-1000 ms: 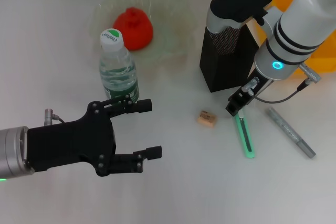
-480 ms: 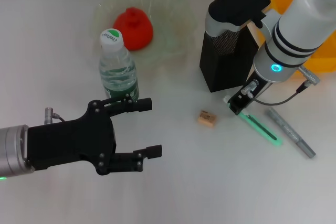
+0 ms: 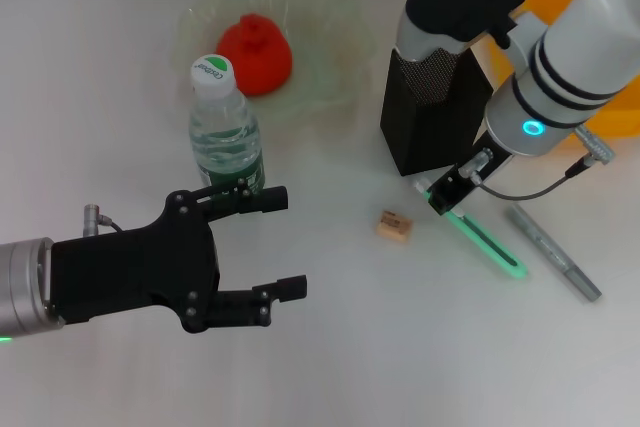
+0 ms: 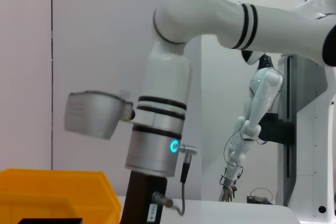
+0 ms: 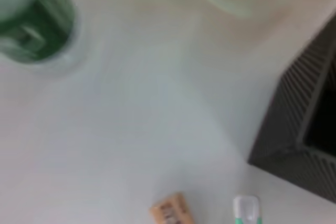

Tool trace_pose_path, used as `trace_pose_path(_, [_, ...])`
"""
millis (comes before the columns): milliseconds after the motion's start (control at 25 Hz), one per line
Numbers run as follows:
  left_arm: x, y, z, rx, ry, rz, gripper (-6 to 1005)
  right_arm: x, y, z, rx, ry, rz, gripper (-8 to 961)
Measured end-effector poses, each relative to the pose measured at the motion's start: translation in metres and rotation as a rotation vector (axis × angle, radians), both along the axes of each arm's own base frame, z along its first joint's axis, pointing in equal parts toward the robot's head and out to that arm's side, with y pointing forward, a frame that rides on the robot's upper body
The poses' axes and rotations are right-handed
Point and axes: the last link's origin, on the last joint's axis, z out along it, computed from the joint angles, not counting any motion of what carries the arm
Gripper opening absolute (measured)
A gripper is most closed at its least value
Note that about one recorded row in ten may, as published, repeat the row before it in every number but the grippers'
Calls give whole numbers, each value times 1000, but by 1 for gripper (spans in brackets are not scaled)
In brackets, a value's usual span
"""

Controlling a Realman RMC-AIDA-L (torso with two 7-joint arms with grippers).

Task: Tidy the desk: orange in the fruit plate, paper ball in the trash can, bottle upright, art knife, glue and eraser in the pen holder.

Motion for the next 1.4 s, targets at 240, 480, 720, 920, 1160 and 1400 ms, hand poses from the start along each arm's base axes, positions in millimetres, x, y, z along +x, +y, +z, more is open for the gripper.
trace_pose_path(240, [-1,1,2,12,-6,8,828,-18,-15,40,30,178,98,163])
trace_pose_path(480, [1,2,2,5,-11,6,829,-29,-27,96,144,525,305,162])
trace_pose_path(720, [1,2,3,4,-11,6,829,-15,-27,141,355,842,501,189])
trace_pose_path(920, [2,2,2,1,-15,8,828,19,-7,134,476,878,532,214])
trace_pose_path(1160, [2,3,1,0,-13,12,829,32,7,117,514,905,523,245])
trace_pose_path(1400, [3,4,0,-1,-12,7,828,33,11,106,480,892,509,276])
